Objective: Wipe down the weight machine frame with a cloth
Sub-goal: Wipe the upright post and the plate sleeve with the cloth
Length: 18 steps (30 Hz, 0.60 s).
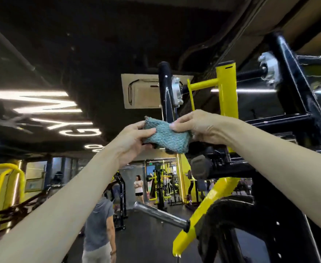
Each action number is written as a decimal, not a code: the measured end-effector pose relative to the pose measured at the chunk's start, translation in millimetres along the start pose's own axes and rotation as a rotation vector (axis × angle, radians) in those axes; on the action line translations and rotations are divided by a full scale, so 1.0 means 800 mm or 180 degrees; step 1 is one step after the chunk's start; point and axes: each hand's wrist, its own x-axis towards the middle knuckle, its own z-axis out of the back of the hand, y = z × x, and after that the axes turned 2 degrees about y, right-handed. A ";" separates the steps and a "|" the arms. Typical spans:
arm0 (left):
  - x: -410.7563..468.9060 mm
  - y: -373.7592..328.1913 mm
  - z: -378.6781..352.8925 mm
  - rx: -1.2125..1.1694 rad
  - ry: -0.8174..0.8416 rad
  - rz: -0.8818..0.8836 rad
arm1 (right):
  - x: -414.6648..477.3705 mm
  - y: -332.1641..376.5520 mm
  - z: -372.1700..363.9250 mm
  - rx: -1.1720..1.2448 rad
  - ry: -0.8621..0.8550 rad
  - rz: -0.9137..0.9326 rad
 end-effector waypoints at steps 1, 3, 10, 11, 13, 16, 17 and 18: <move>0.004 0.005 0.008 -0.0097 -0.0037 -0.0027 | 0.004 0.002 -0.009 -0.0025 0.0090 -0.0094; 0.014 0.016 0.016 -0.0277 -0.0137 -0.0024 | 0.010 0.007 -0.021 -0.0299 0.0041 -0.0251; 0.014 0.055 0.007 -0.0761 -0.0643 0.1856 | 0.065 -0.006 -0.047 -0.2423 -0.1960 0.0358; 0.010 0.057 0.003 -0.0946 -0.0371 0.1862 | 0.068 -0.011 -0.054 -0.2600 -0.2015 0.0546; 0.009 0.057 -0.003 -0.1316 -0.0143 0.1528 | 0.065 -0.016 -0.065 -0.2761 -0.1631 0.0802; 0.026 0.047 -0.016 -0.1974 -0.0487 0.1071 | 0.054 -0.012 -0.072 -0.2719 -0.0888 0.0821; 0.031 0.041 -0.021 -0.2186 -0.0659 0.0965 | 0.053 -0.009 -0.070 -0.2605 -0.0795 0.0782; 0.038 0.038 -0.025 -0.2288 -0.0801 0.0857 | 0.052 -0.005 -0.067 -0.2422 -0.0706 0.0700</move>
